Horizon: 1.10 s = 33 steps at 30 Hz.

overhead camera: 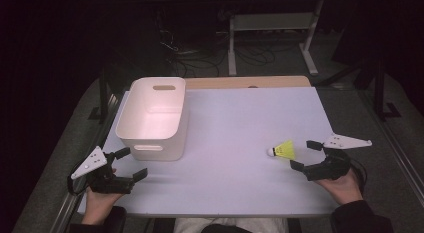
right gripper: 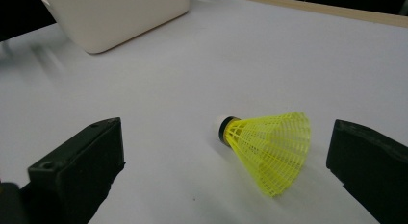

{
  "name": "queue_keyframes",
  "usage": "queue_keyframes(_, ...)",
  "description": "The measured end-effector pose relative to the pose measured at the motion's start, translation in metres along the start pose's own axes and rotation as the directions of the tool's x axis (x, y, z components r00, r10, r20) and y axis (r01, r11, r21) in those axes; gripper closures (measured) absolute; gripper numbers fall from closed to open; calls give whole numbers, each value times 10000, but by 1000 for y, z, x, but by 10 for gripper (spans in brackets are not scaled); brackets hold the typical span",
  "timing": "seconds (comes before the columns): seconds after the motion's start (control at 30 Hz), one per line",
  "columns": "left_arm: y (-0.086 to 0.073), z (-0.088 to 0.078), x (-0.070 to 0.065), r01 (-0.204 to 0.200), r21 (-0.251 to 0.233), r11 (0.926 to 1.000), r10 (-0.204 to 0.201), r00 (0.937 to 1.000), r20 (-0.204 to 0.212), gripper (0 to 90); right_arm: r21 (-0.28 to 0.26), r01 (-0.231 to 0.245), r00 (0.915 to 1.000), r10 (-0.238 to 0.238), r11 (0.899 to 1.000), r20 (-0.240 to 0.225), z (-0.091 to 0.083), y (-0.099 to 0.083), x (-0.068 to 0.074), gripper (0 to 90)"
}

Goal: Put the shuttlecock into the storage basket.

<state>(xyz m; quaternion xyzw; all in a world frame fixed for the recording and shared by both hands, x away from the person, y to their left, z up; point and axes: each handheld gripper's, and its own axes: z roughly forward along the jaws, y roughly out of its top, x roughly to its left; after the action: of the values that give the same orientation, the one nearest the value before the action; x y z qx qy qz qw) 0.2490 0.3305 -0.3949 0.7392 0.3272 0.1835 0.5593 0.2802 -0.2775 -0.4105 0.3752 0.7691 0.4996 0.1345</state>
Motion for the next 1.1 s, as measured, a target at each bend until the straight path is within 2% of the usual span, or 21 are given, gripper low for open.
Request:
queue_keyframes(0.73,0,0,0,-11,70,10000,11,10000,21,0,177,-9,10000,11,9998,-99,1,-1,0,0)
queue_keyframes(1.1,0,0,0,13,72,10000,-13,10000,-23,0,685,209,9996,-197,9974,-181,5,5,2,0)
